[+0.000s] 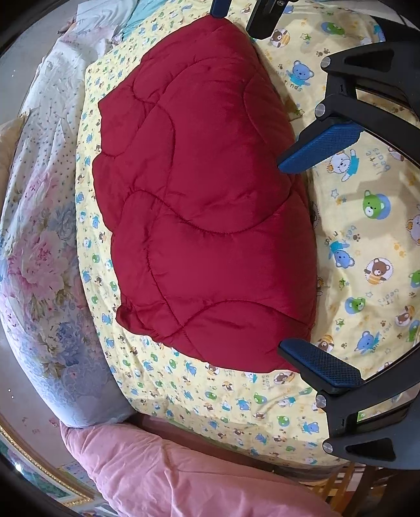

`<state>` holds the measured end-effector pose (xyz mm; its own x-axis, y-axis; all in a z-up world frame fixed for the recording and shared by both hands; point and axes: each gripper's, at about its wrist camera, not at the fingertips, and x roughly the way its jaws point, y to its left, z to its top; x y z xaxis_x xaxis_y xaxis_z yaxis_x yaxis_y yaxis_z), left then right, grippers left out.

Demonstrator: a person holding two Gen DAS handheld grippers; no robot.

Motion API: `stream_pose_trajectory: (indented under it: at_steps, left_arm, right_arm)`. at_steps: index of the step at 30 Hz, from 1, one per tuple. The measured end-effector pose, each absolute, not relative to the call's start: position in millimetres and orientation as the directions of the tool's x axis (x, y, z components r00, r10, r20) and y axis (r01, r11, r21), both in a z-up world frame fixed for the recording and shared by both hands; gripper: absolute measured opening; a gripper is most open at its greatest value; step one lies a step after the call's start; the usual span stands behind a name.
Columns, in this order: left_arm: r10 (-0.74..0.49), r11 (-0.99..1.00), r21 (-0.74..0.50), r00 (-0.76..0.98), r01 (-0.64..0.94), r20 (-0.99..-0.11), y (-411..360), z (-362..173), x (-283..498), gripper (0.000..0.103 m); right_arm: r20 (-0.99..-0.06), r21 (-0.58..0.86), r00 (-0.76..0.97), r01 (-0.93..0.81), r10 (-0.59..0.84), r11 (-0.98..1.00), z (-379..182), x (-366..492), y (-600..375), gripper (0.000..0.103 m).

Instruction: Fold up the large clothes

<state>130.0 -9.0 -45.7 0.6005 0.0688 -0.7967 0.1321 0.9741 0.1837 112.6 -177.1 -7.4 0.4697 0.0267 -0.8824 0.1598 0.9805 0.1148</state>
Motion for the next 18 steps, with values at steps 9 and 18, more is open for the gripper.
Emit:
stream_pose_trajectory:
  at_steps: [9,18]
  left_arm:
    - [0.068,0.979,0.170,0.599,0.116,-0.798,-5.3,-45.2,134.5,0.102]
    - [0.065,0.981,0.160,0.592,0.109,-0.804,-3.0,-46.0,137.9,0.102]
  right_arm:
    - [-0.880,0.104,0.475,0.144,0.024,0.984,-4.9,122.0,-175.1,0.102]
    - [-0.881,0.100,0.473,0.140,0.022,0.985,-4.9,125.1,-173.6,0.102]
